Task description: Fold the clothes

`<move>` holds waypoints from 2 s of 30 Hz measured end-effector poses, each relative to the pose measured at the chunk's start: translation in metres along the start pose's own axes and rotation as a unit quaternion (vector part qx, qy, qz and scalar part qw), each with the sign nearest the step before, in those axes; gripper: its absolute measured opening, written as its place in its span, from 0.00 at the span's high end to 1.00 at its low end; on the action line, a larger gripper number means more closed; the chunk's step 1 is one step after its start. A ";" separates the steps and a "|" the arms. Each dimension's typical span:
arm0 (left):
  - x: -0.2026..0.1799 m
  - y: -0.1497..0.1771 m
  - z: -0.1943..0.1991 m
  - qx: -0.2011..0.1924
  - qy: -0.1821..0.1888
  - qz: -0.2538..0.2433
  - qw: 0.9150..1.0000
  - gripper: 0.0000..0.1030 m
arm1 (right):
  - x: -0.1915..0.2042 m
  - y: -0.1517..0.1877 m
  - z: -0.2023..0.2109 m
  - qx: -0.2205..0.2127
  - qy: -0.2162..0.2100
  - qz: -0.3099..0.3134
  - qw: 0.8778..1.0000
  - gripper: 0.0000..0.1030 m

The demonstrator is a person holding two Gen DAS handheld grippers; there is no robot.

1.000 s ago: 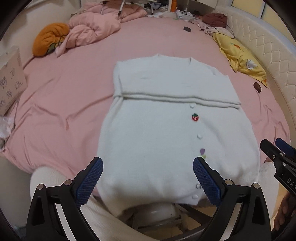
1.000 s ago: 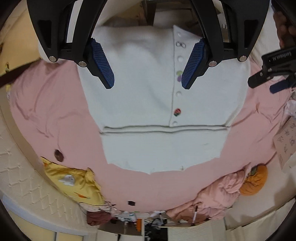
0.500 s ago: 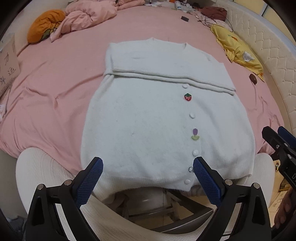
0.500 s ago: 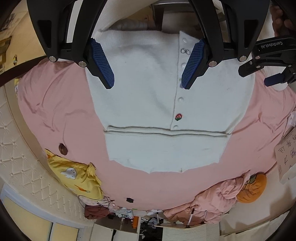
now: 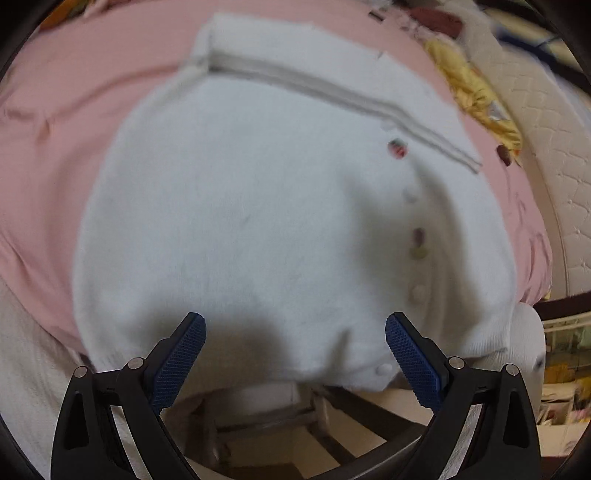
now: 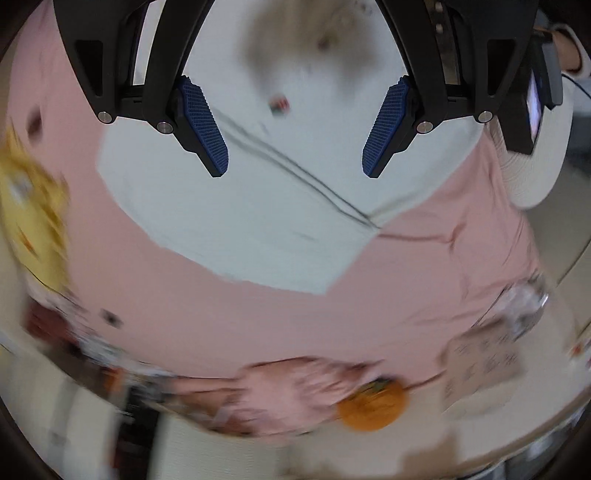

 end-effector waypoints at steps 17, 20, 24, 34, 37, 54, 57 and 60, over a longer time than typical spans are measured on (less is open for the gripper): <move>0.034 -0.004 -0.033 0.039 0.107 0.159 0.981 0.01 | 0.028 -0.036 -0.235 0.146 -0.071 -0.091 0.982 0.27; 0.031 -0.003 -0.035 0.040 0.110 0.164 0.980 0.00 | 0.031 -0.031 -0.240 0.143 -0.059 -0.085 0.984 0.28; 0.026 -0.002 -0.035 0.039 0.110 0.165 0.979 0.00 | 0.022 -0.031 -0.229 0.120 -0.062 -0.137 0.981 0.78; 0.007 0.004 -0.039 0.039 0.098 0.150 0.983 0.00 | -0.039 -0.014 -0.180 0.052 -0.062 -0.249 0.965 0.90; -0.001 0.006 -0.040 0.038 0.092 0.143 0.985 0.00 | -0.083 0.005 -0.151 0.042 -0.027 -0.265 0.963 0.90; -0.004 0.001 -0.046 0.041 0.008 0.071 0.997 0.00 | -0.466 0.302 0.129 0.083 0.398 -0.397 0.823 0.90; -0.014 0.003 -0.053 0.052 -0.025 0.040 0.998 0.00 | -0.506 0.345 0.176 0.092 0.444 -0.400 0.796 0.90; -0.020 0.004 -0.056 0.057 -0.042 0.026 0.997 0.00 | -0.537 0.384 0.216 0.097 0.474 -0.406 0.775 0.90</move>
Point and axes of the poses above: each gripper's, at about its wrist camera, not at the fingertips, and z roughly against the way its jaws point, x to its left, y to its underside, the point moved 4 cm from there along -z, roughly the way its jaws point, and after that the axes turned 7 degrees about -x, right-handed, at the moved point
